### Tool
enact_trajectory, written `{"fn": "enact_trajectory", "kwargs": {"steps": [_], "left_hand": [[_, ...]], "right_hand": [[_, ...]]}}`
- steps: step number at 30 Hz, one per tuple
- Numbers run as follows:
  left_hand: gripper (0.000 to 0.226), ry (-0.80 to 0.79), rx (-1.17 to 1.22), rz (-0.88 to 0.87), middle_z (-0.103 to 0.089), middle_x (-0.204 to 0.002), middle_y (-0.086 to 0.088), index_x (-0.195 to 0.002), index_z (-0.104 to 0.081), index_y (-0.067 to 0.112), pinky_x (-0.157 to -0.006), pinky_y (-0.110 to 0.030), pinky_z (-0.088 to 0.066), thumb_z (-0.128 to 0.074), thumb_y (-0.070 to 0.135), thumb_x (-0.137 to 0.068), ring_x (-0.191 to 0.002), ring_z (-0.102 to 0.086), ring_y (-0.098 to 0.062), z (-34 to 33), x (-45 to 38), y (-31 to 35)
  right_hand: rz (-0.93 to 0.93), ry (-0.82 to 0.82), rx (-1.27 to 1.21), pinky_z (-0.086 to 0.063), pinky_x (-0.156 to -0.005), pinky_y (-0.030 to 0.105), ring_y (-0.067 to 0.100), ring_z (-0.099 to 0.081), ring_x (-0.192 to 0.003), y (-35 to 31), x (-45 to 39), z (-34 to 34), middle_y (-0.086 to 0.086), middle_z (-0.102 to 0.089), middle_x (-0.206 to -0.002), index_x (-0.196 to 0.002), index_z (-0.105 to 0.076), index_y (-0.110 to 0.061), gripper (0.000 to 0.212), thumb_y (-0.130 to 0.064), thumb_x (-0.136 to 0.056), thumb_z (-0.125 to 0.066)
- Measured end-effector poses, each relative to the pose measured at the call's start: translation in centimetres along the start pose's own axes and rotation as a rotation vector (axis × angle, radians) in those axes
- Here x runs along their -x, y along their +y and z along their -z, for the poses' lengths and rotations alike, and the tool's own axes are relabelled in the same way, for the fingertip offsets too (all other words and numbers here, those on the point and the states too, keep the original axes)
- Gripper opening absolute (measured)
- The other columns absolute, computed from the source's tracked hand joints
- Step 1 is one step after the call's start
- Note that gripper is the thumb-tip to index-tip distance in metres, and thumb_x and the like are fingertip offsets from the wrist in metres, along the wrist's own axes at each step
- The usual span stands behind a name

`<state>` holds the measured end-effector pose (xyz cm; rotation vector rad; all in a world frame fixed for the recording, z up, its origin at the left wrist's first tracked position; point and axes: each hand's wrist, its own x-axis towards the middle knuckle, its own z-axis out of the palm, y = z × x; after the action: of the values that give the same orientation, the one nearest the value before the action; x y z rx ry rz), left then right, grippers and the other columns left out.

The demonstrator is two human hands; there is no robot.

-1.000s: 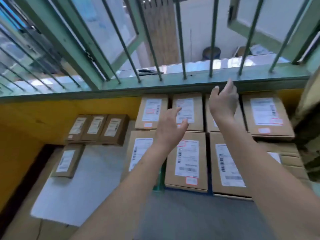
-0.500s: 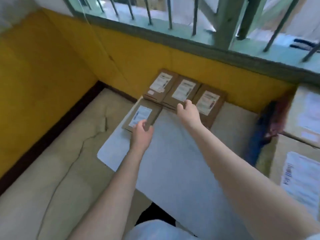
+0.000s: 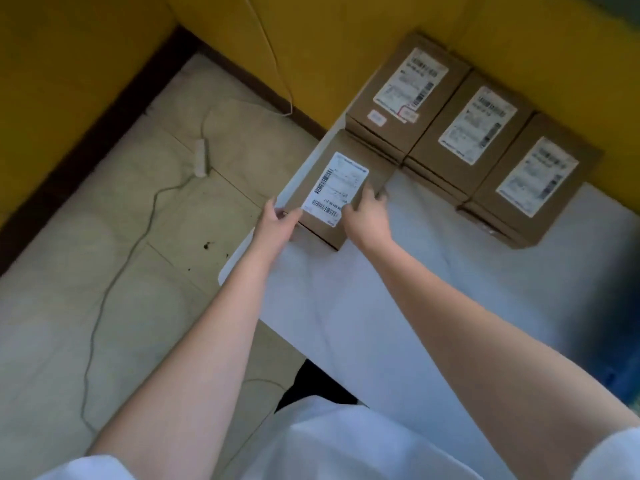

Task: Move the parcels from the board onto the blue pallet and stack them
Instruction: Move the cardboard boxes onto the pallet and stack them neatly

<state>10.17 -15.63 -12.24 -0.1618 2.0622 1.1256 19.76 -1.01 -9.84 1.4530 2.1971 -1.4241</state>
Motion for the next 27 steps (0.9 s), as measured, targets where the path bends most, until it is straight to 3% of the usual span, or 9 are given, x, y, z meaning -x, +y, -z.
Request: {"fn": "enact_trajectory", "kwargs": {"steps": [2,4,7,11,13,16,19,23,27], "left_hand": [[0.068,-0.058,0.02,0.063,-0.059,-0.115,0.003,-0.142,-0.041,0.019,-0.065,-0.025,-0.05,-0.067,0.043,-0.084,-0.076,-0.061,-0.009,-0.1,0.4,0.1],[0.039,-0.112,0.051,0.059,-0.061,-0.085,0.008,-0.118,-0.062,0.02,-0.051,-0.017,-0.042,-0.067,0.042,-0.086,-0.062,-0.05,-0.009,0.1,0.9,-0.4],[0.017,-0.165,0.111,0.0,-0.057,-0.064,0.018,-0.094,-0.069,0.026,-0.046,-0.014,-0.038,-0.069,0.04,-0.086,-0.055,-0.048,-0.005,0.7,2.7,-1.1],[0.023,-0.246,0.174,-0.062,-0.066,-0.08,0.009,-0.102,-0.07,0.024,-0.054,-0.018,-0.047,-0.071,0.039,-0.085,-0.06,-0.055,-0.007,1.1,7.4,-0.6],[0.031,-0.314,0.21,-0.112,-0.069,-0.086,0.005,-0.108,-0.069,0.02,-0.056,-0.019,-0.05,-0.07,0.039,-0.084,-0.064,-0.057,-0.007,0.3,10.4,0.7],[0.03,-0.427,0.221,-0.191,-0.07,-0.085,0.005,-0.106,-0.069,0.019,-0.057,-0.02,-0.052,-0.068,0.038,-0.083,-0.065,-0.059,-0.008,-3.6,15.3,4.0],[0.023,-0.57,0.175,-0.324,-0.067,-0.081,0.002,-0.098,-0.072,0.021,-0.057,-0.021,-0.051,-0.067,0.038,-0.085,-0.065,-0.054,-0.015,-10.0,21.2,7.0],[0.06,-0.704,0.14,-0.536,-0.071,-0.094,-0.002,-0.14,-0.047,0.036,-0.054,-0.024,-0.051,-0.07,0.042,-0.084,-0.061,-0.056,-0.016,-19.2,30.1,8.1],[0.06,-0.876,0.144,-0.686,-0.073,-0.105,-0.005,-0.142,-0.043,0.04,-0.056,-0.025,-0.054,-0.069,0.038,-0.088,-0.058,-0.061,-0.016,-31.3,42.5,5.6]], "right_hand": [[-0.027,0.017,-0.046,-0.044,-0.103,0.04,0.038,-0.045,-0.129,-0.6,0.3,-0.2,0.019,-0.018,-0.156,-0.147,-0.032,-0.015,0.058,-0.013,-0.09,-0.044],[-0.031,0.045,-0.055,-0.046,-0.099,0.045,0.04,-0.048,-0.123,-0.6,0.9,-0.2,0.019,-0.028,-0.148,-0.146,-0.031,-0.012,0.057,-0.013,-0.09,-0.045],[-0.076,0.061,-0.102,-0.047,-0.095,0.047,0.038,-0.051,-0.118,-0.1,2.6,0.2,0.019,-0.038,-0.139,-0.151,-0.018,-0.009,0.066,-0.016,-0.092,-0.047],[-0.077,0.087,-0.23,-0.044,-0.1,0.046,0.036,-0.05,-0.123,1.1,6.0,2.9,0.017,-0.047,-0.138,-0.153,-0.014,-0.007,0.07,-0.021,-0.094,-0.05],[-0.039,0.121,-0.319,-0.038,-0.108,0.036,0.028,-0.043,-0.133,2.1,8.2,5.7,0.013,-0.045,-0.145,-0.156,-0.011,-0.009,0.071,-0.024,-0.097,-0.049],[0.029,0.27,-0.435,-0.03,-0.1,0.022,0.02,-0.039,-0.134,4.2,11.5,12.1,0.005,-0.042,-0.146,-0.158,-0.008,-0.016,0.07,-0.029,-0.1,-0.045],[0.102,0.458,-0.548,-0.037,-0.103,0.028,0.017,-0.045,-0.127,7.7,15.8,20.3,0.003,-0.045,-0.141,-0.158,-0.01,-0.021,0.067,-0.031,-0.101,-0.044],[0.222,0.661,-0.6,-0.043,-0.103,0.035,0.012,-0.05,-0.12,14.8,23.5,31.4,-0.006,-0.048,-0.132,-0.154,-0.022,-0.026,0.059,-0.031,-0.1,-0.044],[0.246,0.811,-0.533,-0.046,-0.099,0.04,0.02,-0.056,-0.117,26.4,33.4,41.4,0.005,-0.06,-0.128,-0.145,-0.042,-0.02,0.049,-0.023,-0.097,-0.05]]}}
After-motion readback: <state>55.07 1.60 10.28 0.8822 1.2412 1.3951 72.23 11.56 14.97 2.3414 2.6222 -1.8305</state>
